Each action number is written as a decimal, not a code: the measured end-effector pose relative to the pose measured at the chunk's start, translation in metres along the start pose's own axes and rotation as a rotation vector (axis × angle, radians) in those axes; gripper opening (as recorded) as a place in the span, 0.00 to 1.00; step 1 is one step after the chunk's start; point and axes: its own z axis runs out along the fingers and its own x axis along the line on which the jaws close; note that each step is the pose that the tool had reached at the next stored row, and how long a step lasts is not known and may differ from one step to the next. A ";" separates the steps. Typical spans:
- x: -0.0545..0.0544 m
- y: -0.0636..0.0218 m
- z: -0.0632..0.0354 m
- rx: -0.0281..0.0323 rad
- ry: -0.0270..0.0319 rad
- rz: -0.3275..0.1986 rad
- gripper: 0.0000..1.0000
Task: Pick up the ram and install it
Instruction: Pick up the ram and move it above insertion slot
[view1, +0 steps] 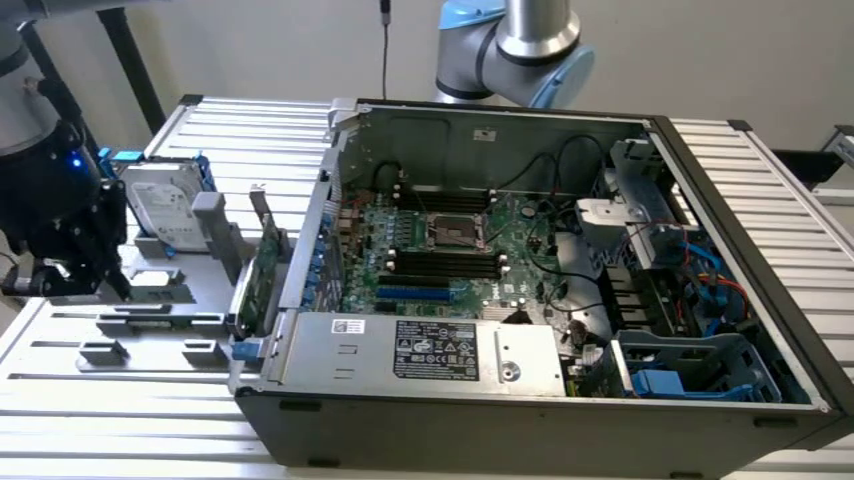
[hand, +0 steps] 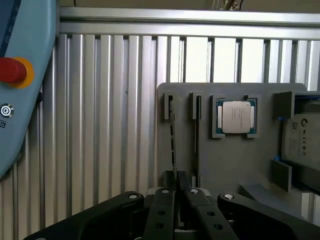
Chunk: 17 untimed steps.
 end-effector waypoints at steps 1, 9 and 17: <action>-0.001 -0.0013 -0.0045 0.0001 -0.0001 0.000 0.14; -0.010 -0.0135 -0.0413 0.0000 0.0001 0.000 0.14; -0.023 -0.0258 -0.0774 0.0002 0.0000 0.000 0.14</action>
